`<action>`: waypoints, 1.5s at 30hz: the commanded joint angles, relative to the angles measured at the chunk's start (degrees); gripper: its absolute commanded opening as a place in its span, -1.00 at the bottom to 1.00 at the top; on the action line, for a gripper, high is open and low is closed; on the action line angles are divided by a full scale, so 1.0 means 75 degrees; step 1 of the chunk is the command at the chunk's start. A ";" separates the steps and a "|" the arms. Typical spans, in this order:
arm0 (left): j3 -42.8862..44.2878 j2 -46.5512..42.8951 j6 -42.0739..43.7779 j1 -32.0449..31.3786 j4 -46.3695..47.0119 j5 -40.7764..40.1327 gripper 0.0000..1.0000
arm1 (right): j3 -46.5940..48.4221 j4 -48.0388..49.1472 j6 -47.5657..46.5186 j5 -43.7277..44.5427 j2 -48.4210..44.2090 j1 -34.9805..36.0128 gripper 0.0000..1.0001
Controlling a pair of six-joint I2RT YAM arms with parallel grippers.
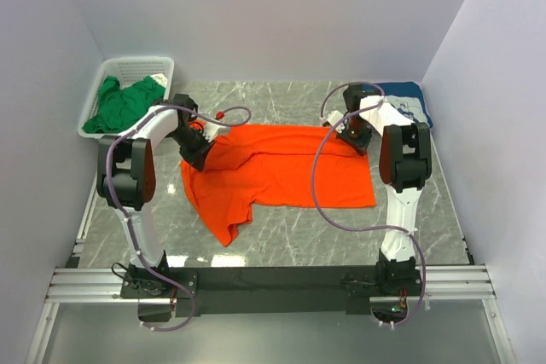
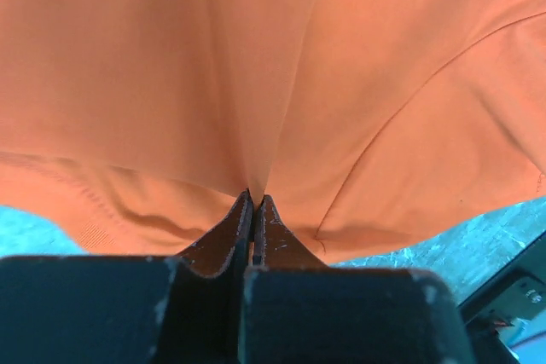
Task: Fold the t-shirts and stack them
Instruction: Fold the tshirt
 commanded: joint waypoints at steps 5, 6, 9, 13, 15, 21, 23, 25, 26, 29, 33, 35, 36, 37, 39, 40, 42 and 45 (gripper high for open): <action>0.0395 0.0844 0.0132 0.0319 -0.0807 0.0480 -0.99 | 0.0341 -0.0177 -0.0013 -0.0073 -0.0203 0.0030 -0.86; 0.0349 0.0810 0.0108 0.0319 -0.0680 0.0469 -0.99 | 0.0353 -0.0177 -0.0013 -0.0026 -0.0203 0.0030 -0.86; 0.0394 0.0751 -0.0008 0.0319 -0.0655 0.0492 -0.46 | 0.0353 -0.0189 -0.0002 -0.0026 -0.0180 0.0030 -0.72; 0.0559 0.0517 -0.0044 0.0447 -0.0783 0.0912 -0.18 | 0.0493 -0.0306 0.0033 -0.0143 -0.0273 0.0018 -0.37; 0.0652 0.0249 -0.0044 0.0599 -0.0796 0.1089 -0.14 | 0.0587 -0.0365 0.0103 -0.0225 -0.0390 -0.0005 -0.29; 0.0233 -0.0455 -0.0746 0.0858 0.0315 0.1266 -0.13 | 0.1184 -0.0833 0.0642 -0.1290 -0.0637 0.0006 -0.28; 0.0126 -0.0421 -0.1236 0.0846 0.0668 0.1207 -0.14 | 0.1395 -0.0974 0.0946 -0.1583 -0.0416 0.0030 -0.30; 0.0055 -0.0223 -0.1728 0.0846 0.1195 0.1102 -0.15 | 0.1629 -0.1102 0.1250 -0.1748 -0.0169 0.0042 -0.32; 0.0032 -0.0141 -0.1906 0.0846 0.1405 0.1055 -0.16 | 0.1688 -0.1115 0.1345 -0.1795 0.0076 0.0041 -0.34; 0.0032 0.0152 -0.2258 0.0823 0.1852 0.0914 -0.17 | 0.1806 -0.1080 0.1580 -0.1784 0.0510 0.0053 -0.38; 0.0137 0.0539 -0.2575 0.0799 0.2215 0.0575 -0.20 | 0.2109 -0.0963 0.1907 -0.1550 0.0980 0.0065 -0.42; 0.0184 0.0749 -0.2751 0.0799 0.2427 0.0375 -0.20 | 0.2355 -0.0963 0.2060 -0.1421 0.1318 0.0053 -0.47; 0.0323 0.0820 -0.2821 0.0799 0.2450 0.0352 -0.21 | 0.2740 -0.1021 0.2154 -0.1409 0.1471 0.0053 -0.47; 0.0418 0.0914 -0.2949 0.0799 0.2520 0.0201 -0.21 | 0.2952 -0.1149 0.2213 -0.1351 0.1612 0.0053 -0.48; 0.0664 0.1125 -0.3055 0.0799 0.2591 0.0106 -0.21 | 0.3572 -0.1267 0.2365 -0.1257 0.2034 0.0065 -0.49; 0.0746 0.1195 -0.3183 0.0799 0.2661 -0.0092 -0.21 | 0.3784 -0.1314 0.2423 -0.1140 0.2291 0.0053 -0.51; 0.1132 0.1465 -0.3290 0.0811 0.2626 -0.0140 -0.21 | 0.4357 -0.1291 0.2564 -0.0999 0.2515 0.0053 -0.53; 0.1543 0.1513 -0.3501 0.0846 0.2650 -0.0071 -0.14 | 0.4945 -0.1185 0.2740 -0.0917 0.2797 0.0077 -0.53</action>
